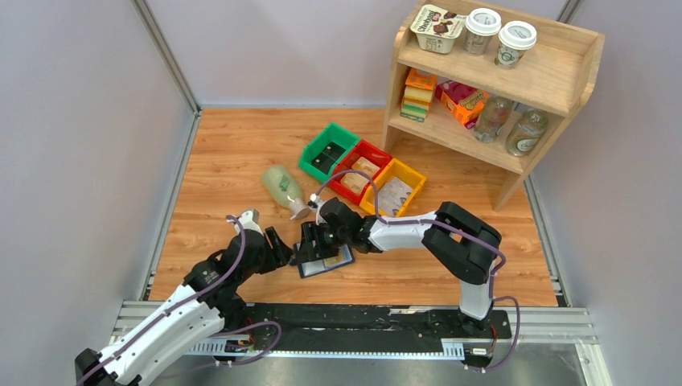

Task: Take the credit cards out of the card holder
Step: Open the card holder at the center of the board.

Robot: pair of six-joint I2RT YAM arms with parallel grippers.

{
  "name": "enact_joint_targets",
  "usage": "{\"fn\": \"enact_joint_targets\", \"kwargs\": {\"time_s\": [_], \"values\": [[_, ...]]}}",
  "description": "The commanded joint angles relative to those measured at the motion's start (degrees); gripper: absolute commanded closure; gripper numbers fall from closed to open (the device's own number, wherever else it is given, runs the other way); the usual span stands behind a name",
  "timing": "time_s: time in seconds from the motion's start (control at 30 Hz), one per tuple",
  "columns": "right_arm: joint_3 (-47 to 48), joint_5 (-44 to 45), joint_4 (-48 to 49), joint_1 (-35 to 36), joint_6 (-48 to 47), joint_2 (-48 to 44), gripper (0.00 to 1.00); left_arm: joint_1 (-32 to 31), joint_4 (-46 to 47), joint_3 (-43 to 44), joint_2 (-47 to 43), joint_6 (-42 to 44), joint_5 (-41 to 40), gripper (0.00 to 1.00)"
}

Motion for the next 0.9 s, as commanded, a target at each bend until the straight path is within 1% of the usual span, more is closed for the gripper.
{"fn": "enact_joint_targets", "kwargs": {"time_s": [0.0, 0.07, 0.17, 0.23, 0.27, 0.4, 0.5, 0.6, 0.73, 0.8, 0.87], "values": [[0.2, -2.4, 3.5, -0.6, 0.8, -0.2, 0.44, 0.1, 1.0, 3.4, -0.3, -0.2, 2.0, 0.39], [0.4, -2.5, 2.3, -0.8, -0.8, -1.7, 0.5, 0.1, 3.9, 4.1, 1.7, -0.9, 4.1, 0.44], [1.5, -2.3, -1.1, -1.3, -4.2, -4.0, 0.56, 0.1, 8.2, 5.8, 6.6, -1.7, 7.0, 0.48], [1.4, -1.5, -2.8, -1.7, -5.9, -5.6, 0.61, 0.1, 9.7, 7.7, 9.5, -2.3, 7.2, 0.51], [1.2, -1.0, -3.8, -1.9, -6.6, -6.7, 0.64, 0.1, 9.8, 9.2, 10.3, -2.7, 7.2, 0.52], [-0.6, 0.3, -5.7, -3.1, -8.2, -11.8, 0.69, 0.0, 10.2, 13.5, 15.1, -4.1, 7.5, 0.53], [-1.4, 0.7, -7.8, -3.9, -10.4, -14.0, 0.69, 0.0, 10.7, 15.0, 18.0, -4.7, 7.4, 0.53], [-1.7, -1.6, -6.9, -4.6, -10.8, -12.2, 0.74, 0.0, 8.7, 17.0, 18.3, -5.2, 5.5, 0.53], [-2.4, -5.4, -3.4, -4.6, -9.2, -9.7, 0.73, 0.0, 7.7, 17.5, 16.6, -5.6, 3.5, 0.54], [-3.2, -5.5, -1.8, -4.6, -8.9, -9.5, 0.73, 0.0, 6.9, 17.8, 16.6, -4.9, 3.2, 0.54], [-3.0, -4.2, -2.8, -4.8, -9.5, -11.3, 0.69, 0.1, 7.0, 17.5, 16.9, -4.7, 3.5, 0.55]]}}
